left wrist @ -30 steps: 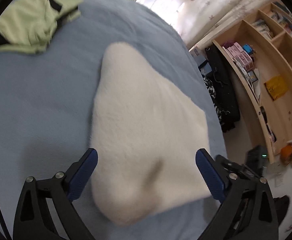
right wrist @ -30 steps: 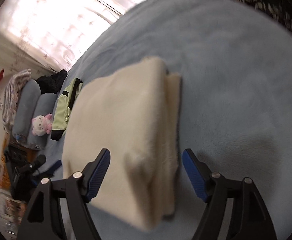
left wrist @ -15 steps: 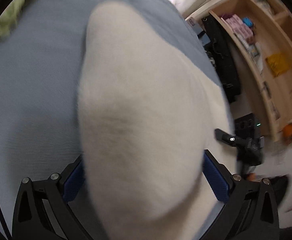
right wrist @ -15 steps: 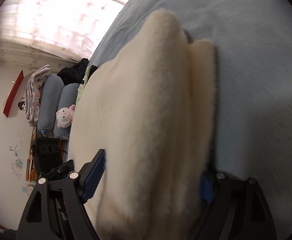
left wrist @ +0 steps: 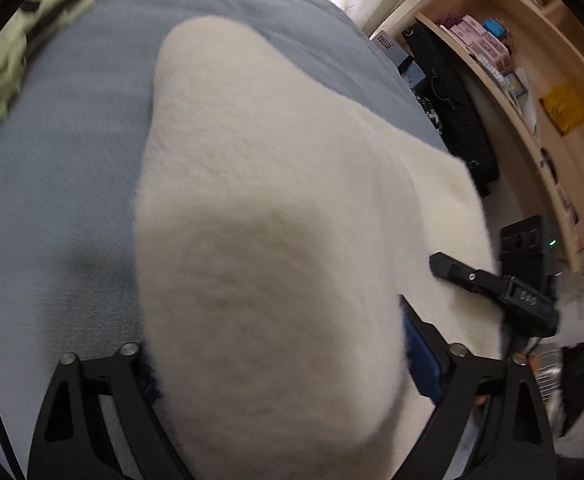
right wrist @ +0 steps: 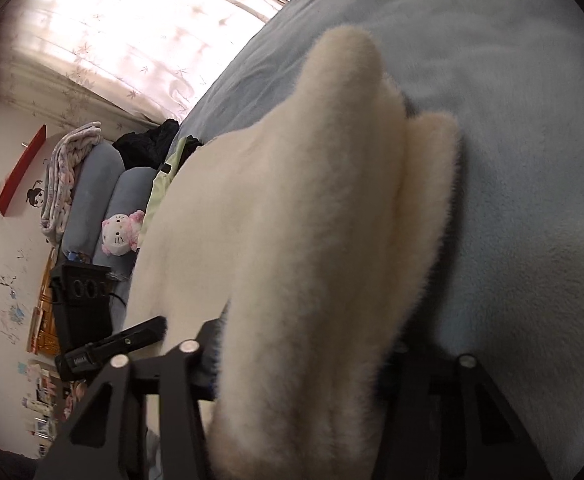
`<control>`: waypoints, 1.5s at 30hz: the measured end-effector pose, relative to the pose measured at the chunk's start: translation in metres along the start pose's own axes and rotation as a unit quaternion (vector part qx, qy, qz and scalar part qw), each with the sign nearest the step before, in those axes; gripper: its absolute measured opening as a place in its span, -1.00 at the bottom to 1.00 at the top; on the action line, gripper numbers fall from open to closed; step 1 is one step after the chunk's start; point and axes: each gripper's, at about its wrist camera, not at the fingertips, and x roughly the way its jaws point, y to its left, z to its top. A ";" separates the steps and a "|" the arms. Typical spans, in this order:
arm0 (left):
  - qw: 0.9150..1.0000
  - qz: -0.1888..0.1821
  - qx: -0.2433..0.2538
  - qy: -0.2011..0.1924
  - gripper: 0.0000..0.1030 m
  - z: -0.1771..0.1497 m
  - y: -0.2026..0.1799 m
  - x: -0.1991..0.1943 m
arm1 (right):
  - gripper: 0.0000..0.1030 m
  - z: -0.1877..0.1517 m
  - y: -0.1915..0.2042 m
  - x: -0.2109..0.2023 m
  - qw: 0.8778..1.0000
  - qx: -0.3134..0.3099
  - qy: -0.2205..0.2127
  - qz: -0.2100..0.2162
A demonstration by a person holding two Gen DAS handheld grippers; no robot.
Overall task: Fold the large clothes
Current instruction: 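Grasp the cardigan bundle's edge with both tools and lift it, then carry the lifted cardigan with both tools onto the green garment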
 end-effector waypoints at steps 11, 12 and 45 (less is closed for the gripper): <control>0.996 0.061 0.048 -0.032 0.52 -0.017 -0.026 -0.068 | -0.15 -0.025 0.085 -0.019 0.997 -0.069 -0.031 -0.026; 0.996 0.063 0.046 -0.035 0.52 -0.018 -0.026 -0.075 | -0.15 -0.028 0.089 -0.019 0.997 -0.068 -0.031 -0.024; 0.976 0.170 -0.009 -0.133 0.52 0.063 0.163 -0.385 | -0.15 0.018 0.392 0.134 0.984 -0.139 -0.004 0.113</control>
